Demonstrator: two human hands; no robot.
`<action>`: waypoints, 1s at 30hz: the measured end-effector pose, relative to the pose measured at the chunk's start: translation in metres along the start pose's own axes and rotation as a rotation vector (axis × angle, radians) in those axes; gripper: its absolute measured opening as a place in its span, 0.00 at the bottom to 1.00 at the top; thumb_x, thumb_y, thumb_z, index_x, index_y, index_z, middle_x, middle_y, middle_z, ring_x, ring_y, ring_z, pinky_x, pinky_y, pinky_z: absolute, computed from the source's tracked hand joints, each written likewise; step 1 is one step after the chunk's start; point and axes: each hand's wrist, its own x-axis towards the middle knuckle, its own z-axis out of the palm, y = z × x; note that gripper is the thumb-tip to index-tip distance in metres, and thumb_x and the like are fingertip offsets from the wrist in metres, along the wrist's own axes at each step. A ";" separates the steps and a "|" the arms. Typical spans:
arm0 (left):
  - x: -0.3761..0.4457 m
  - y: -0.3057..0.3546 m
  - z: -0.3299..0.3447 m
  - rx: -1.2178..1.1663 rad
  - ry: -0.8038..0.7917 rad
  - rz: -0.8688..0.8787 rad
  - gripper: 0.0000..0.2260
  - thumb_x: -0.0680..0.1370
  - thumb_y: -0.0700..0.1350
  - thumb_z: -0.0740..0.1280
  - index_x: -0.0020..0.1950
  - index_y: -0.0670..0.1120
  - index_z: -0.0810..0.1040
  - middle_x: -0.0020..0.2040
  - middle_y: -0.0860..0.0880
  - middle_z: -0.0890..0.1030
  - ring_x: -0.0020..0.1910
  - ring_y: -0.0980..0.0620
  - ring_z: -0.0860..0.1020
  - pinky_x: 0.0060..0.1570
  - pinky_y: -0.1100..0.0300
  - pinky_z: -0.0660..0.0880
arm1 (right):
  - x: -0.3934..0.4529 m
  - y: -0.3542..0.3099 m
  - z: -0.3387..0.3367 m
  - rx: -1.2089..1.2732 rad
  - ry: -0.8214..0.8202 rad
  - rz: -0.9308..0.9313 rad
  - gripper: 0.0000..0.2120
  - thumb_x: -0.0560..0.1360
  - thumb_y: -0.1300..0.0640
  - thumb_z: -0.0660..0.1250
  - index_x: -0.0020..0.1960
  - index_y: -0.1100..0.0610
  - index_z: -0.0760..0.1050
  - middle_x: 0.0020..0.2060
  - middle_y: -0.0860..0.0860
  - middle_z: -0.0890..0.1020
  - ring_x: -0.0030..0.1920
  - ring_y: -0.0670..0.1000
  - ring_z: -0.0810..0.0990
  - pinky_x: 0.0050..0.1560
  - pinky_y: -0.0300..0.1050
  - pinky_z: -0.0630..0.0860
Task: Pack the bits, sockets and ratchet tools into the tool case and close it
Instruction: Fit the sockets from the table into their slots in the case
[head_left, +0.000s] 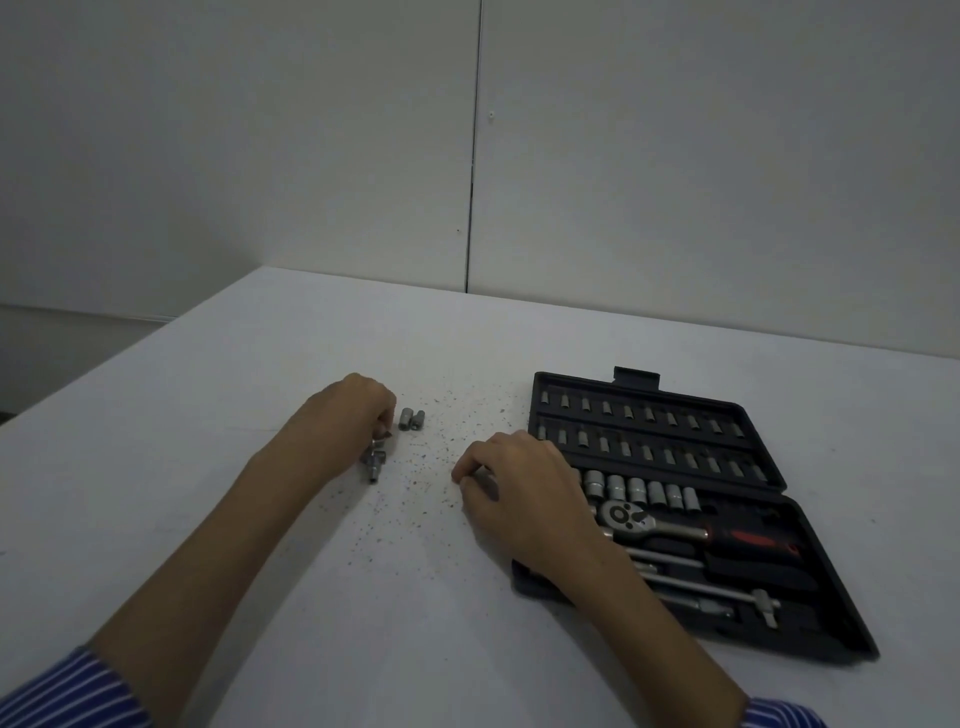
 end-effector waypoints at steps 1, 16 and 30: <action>-0.001 0.000 0.001 0.040 0.017 0.042 0.10 0.75 0.32 0.63 0.47 0.46 0.77 0.47 0.49 0.77 0.47 0.51 0.76 0.41 0.61 0.70 | 0.000 0.000 0.000 0.000 -0.001 -0.001 0.10 0.77 0.54 0.60 0.52 0.48 0.79 0.47 0.44 0.81 0.50 0.45 0.75 0.53 0.40 0.64; -0.003 -0.008 0.002 0.061 0.101 0.214 0.10 0.76 0.33 0.63 0.50 0.45 0.81 0.48 0.49 0.80 0.47 0.52 0.76 0.42 0.63 0.69 | 0.002 0.003 0.000 0.002 -0.004 0.000 0.10 0.77 0.54 0.60 0.52 0.48 0.80 0.47 0.44 0.81 0.49 0.45 0.75 0.54 0.40 0.65; -0.013 -0.020 0.000 -0.392 0.249 0.240 0.03 0.75 0.38 0.68 0.42 0.45 0.78 0.38 0.51 0.79 0.36 0.58 0.75 0.36 0.69 0.71 | 0.002 0.003 0.000 0.012 -0.002 -0.002 0.09 0.76 0.54 0.61 0.51 0.48 0.80 0.46 0.44 0.81 0.48 0.45 0.75 0.54 0.41 0.66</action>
